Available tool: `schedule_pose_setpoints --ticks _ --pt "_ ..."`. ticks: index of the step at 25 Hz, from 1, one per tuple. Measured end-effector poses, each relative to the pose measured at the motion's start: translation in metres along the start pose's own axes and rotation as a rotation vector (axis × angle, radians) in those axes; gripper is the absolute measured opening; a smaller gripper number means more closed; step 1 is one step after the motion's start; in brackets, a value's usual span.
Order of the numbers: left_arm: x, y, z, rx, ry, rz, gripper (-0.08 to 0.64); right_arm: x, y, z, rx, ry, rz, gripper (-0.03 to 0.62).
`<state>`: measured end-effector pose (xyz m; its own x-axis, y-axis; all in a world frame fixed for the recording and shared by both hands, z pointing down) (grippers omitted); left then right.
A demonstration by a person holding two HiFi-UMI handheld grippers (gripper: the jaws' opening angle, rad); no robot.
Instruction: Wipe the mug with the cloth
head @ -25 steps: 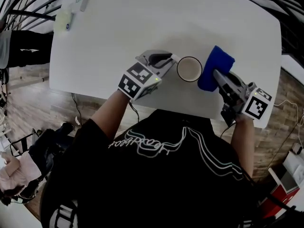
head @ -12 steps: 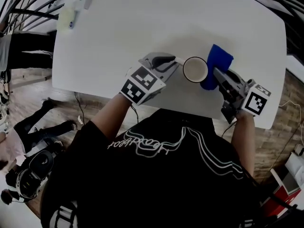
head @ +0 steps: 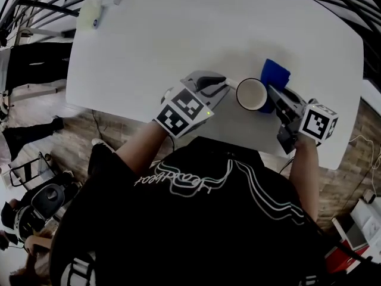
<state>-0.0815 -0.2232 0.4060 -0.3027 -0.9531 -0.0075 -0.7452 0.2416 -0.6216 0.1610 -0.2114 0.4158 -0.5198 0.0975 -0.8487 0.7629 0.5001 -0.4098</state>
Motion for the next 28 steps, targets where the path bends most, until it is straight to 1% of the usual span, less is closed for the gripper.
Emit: schedule_pose_setpoints --ticks 3,7,10,16,22,25,28 --pt "0.002 0.003 -0.001 0.006 -0.003 -0.004 0.049 0.002 -0.002 0.001 -0.004 -0.001 -0.003 0.06" --pt "-0.008 0.003 0.003 0.017 0.005 0.009 0.049 0.004 0.017 0.001 -0.037 0.008 0.007 0.06" --pt "-0.007 0.008 -0.002 0.028 0.013 0.019 0.05 0.009 0.023 -0.001 -0.071 -0.005 -0.002 0.06" --pt "-0.03 0.034 -0.03 0.028 0.018 0.045 0.051 0.037 0.037 -0.042 -0.142 -0.001 0.056 0.06" --pt "-0.037 0.033 -0.03 0.04 0.056 0.069 0.051 0.043 0.054 -0.045 -0.223 -0.108 0.137 0.06" --pt "-0.042 0.03 -0.024 0.042 0.062 0.08 0.052 0.039 0.06 -0.048 -0.273 -0.171 0.155 0.058" --pt "-0.041 0.031 -0.027 0.043 0.066 0.088 0.052 0.035 0.053 -0.055 -0.311 -0.236 0.171 0.058"
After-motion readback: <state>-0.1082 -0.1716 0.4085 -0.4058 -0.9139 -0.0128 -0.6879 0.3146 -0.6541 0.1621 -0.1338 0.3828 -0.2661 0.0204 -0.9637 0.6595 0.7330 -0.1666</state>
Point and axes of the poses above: the fingertips, and each gripper's own axes: y backward along the fingers, x to its left, z out of its top, the point moved 9 cm from there along y, backward along the fingers, and after that the axes turned 14 degrees about -y, right-handed, at the moved point
